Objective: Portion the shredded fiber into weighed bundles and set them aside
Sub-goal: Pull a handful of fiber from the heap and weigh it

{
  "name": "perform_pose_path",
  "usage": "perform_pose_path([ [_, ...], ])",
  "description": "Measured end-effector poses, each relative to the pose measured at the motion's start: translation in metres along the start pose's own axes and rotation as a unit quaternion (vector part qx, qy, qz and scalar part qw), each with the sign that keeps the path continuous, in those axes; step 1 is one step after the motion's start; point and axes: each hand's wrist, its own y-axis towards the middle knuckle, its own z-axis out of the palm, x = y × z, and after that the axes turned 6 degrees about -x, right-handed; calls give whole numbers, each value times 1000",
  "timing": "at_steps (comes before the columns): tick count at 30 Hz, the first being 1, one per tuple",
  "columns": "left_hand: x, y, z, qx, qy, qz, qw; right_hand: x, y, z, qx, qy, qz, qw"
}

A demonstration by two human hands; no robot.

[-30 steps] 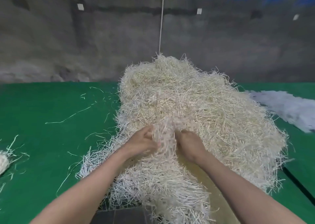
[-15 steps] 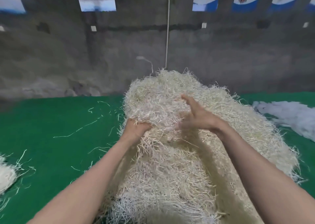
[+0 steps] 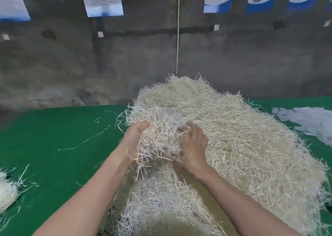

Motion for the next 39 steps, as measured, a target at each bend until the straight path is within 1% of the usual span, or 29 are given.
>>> perform_pose_path([
  [2, 4, -2, -3, -10, 28, 37, 999, 0, 14, -5, 24, -67, -63, 995],
  [4, 3, -4, -6, 57, 55, 20, 997, -1, 27, -7, 48, -112, -74, 990],
  [5, 2, -4, -5, 99, 124, -1, 987, -3, 37, -11, 52, -91, -55, 993],
  [6, 7, -2, -3, 117, 224, -17, 967, -4, 48, -16, 38, -21, -20, 999],
  [7, 14, -1, 0, 123, 330, -19, 936, 0, 59, -23, 18, 75, 25, 997],
  [8, 22, 2, 2, 127, 439, 7, 889, 8, 68, -29, 5, 180, 57, 982],
  [9, 28, 6, 5, 121, 507, 44, 852, 17, 76, -35, -4, 250, 56, 967],
  [10, 31, 5, 8, 104, 523, 70, 843, 25, 81, -40, -10, 275, 29, 961],
  [11, 34, 7, 7, 82, 498, 86, 859, 30, 82, -45, -2, 272, -7, 962],
  [12, 34, 10, 5, 49, 431, 86, 897, 31, 80, -48, 24, 247, -42, 968],
  [14, 29, 16, -6, -12, 258, 50, 965, 21, 70, -47, 131, 120, -99, 979],
  [16, 22, 23, -19, -55, 136, 4, 989, 5, 61, -47, 258, -15, -115, 959],
  [17, 21, 26, -23, -74, 89, -13, 993, 1, 61, -52, 287, -22, -121, 950],
  [18, 18, 29, -26, -101, 41, -22, 994, 0, 63, -61, 293, 20, -128, 947],
  [20, 13, 33, -31, -178, -46, -43, 982, 6, 74, -89, 260, 191, -104, 941],
  [22, 12, 34, -38, -235, -93, -55, 966, 11, 87, -106, 141, 346, -36, 927],
  [23, 12, 32, -38, -240, -100, -49, 964, 14, 92, -106, 100, 345, -30, 933],
  [24, 13, 30, -38, -235, -103, -34, 966, 19, 93, -100, 102, 289, -41, 951],
  [25, 12, 28, -36, -223, -106, -22, 969, 24, 91, -86, 142, 201, -52, 968],
  [27, 5, 22, -33, -191, -128, -9, 973, 30, 75, -47, 252, 41, -60, 965],
  [28, 0, 18, -33, -176, -170, -8, 970, 29, 63, -25, 281, -10, -60, 958],
  [31, -15, 14, -41, -100, -350, -29, 931, 22, 34, 22, 273, -60, -58, 959],
  [33, -16, 10, -37, -62, -371, -39, 926, 22, 27, 33, 230, -64, -69, 969],
  [34, -13, 8, -33, -72, -328, -42, 941, 24, 27, 32, 211, -57, -82, 972],
  [35, -11, 4, -27, -89, -246, -37, 964, 25, 30, 29, 191, -28, -86, 977],
  [36, -6, 2, -22, -78, -131, -13, 988, 24, 33, 24, 173, 19, -74, 982],
  [37, -2, 1, -16, -29, -3, 21, 999, 22, 38, 17, 155, 65, -53, 984],
  [38, 4, 3, -12, 35, 133, 41, 990, 19, 44, 10, 133, 87, -33, 987],
  [39, 11, 7, -7, 91, 261, 39, 960, 15, 50, 4, 112, 80, -30, 990],
])
